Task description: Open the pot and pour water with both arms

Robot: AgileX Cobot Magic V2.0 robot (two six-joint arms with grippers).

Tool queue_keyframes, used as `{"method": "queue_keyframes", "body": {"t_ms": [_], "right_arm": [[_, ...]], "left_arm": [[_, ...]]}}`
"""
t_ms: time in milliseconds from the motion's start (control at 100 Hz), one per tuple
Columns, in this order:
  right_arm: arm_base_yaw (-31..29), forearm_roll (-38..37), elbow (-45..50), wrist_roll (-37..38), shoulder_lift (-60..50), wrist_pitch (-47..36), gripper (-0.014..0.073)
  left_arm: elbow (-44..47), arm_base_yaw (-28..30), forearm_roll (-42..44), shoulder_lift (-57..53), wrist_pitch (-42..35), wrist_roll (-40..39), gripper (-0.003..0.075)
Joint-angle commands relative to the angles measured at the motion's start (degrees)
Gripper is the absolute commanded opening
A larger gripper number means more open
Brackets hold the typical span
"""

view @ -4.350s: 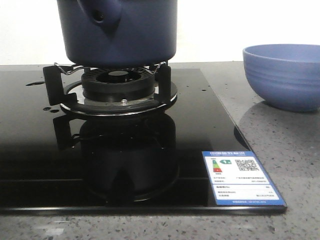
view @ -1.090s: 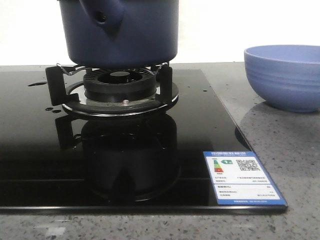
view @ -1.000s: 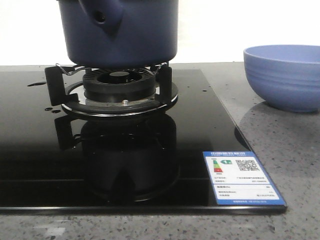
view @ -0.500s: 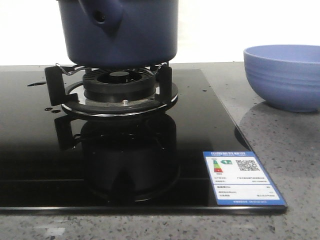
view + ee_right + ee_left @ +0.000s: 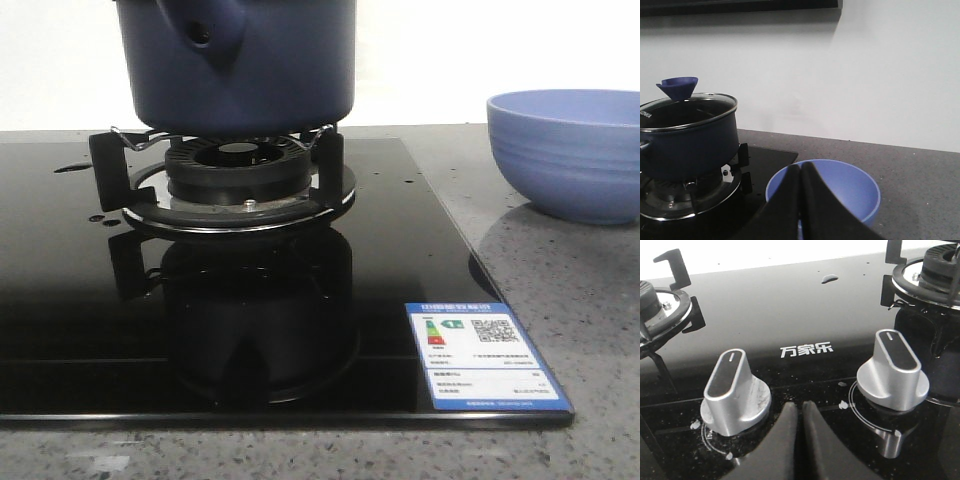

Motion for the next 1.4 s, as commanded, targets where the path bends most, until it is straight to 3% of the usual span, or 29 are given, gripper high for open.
{"method": "queue_keyframes", "body": {"t_ms": [0,340,420,620,780,970,1390], "right_arm": [[0.1,0.3,-1.3,-0.7,0.6,-4.8,-0.0064],[0.1,0.3,1.4,-0.7,0.6,-5.0,-0.0065],[-0.2,-4.8,3.7,-0.3,0.6,-4.8,-0.0064],[-7.3,-15.7,13.7,13.1,0.6,-8.7,-0.0064],[-12.5,-16.7,21.3,13.7,0.6,-14.8,-0.0064],[-13.6,-17.6,26.0,13.7,-0.4,-15.2,-0.0065],[-13.8,-17.8,25.9,13.7,-9.6,2.0,-0.0065]], "left_arm": [[2.1,0.0,-0.3,-1.5,-2.8,-0.7,-0.0020],[2.1,0.0,-0.3,-1.5,-2.8,-0.7,-0.0020],[2.1,0.0,-0.3,-1.5,-2.8,-0.7,-0.0020],[2.1,0.0,-0.3,-1.5,-2.8,-0.7,-0.0020],[2.1,0.0,-0.3,-1.5,-2.8,-0.7,-0.0020],[2.1,0.0,-0.3,-1.5,-2.8,-0.7,-0.0020],[2.1,0.0,-0.3,-1.5,-2.9,-0.7,-0.0020]]}}
